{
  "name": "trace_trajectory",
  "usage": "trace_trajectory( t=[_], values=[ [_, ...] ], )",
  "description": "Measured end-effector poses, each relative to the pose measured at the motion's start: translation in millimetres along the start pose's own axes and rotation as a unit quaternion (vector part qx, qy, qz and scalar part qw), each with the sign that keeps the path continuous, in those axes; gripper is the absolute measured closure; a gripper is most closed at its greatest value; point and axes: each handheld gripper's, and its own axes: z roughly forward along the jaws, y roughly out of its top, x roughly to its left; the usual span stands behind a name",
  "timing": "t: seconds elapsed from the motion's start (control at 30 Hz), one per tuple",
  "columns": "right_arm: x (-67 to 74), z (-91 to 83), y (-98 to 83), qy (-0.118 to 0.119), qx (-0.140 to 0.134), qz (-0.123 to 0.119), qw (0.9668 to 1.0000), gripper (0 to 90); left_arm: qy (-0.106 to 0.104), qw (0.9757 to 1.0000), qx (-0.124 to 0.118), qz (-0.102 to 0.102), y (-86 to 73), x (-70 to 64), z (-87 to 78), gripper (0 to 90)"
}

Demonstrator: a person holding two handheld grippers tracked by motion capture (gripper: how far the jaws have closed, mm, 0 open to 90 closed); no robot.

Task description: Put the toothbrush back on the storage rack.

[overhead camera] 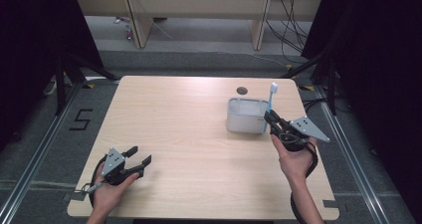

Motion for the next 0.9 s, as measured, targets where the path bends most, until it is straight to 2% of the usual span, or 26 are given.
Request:
trace_trajectory(
  t=[0.07, 0.17, 0.37, 0.47, 0.5, 0.6, 0.63, 0.9],
  values=[
    [0.8, 0.9, 0.7, 0.0, -0.004, 0.007, 1.0, 79.0, 0.0, 1.0, 0.0, 0.0, 0.0, 0.1, 0.0, 33.8],
    [-0.7, 1.1, 3.2, -0.002, -0.003, 0.0, 1.0, 79.0, 0.001, 1.0, 0.0, -0.002, -0.1, -0.1, -0.1, 33.8],
    [-1.6, 2.9, 7.1, -0.008, -0.013, -0.001, 0.9999, 79.0, 0.001, 1.0, -0.001, -0.003, -0.2, -0.1, -0.2, 33.8],
    [-1.8, 2.9, 8.6, -0.006, -0.008, 0.002, 0.9999, 79.0, 0.0, 1.0, -0.002, -0.005, -0.2, 0.1, 0.1, 33.8],
    [-3.0, 4.4, 9.6, -0.008, -0.018, -0.003, 0.9998, 79.0, 0.0, 1.0, -0.006, -0.005, -0.5, 0.1, 0.9, 33.8],
    [-2.5, 4.3, 11.8, -0.011, -0.014, 0.003, 0.9998, 79.0, 0.0, 1.0, -0.002, -0.004, -0.2, -0.1, 0.1, 33.8],
    [-3.1, 5.6, 12.3, -0.007, -0.021, 0.001, 0.9998, 79.0, 0.001, 1.0, 0.0, -0.004, -0.1, -0.1, -0.2, 33.8],
    [-5.7, 6.3, 14.5, -0.015, -0.014, 0.001, 0.9998, 79.0, 0.0, 1.0, -0.006, -0.005, -0.5, 0.1, 0.7, 33.8]
  ],
)
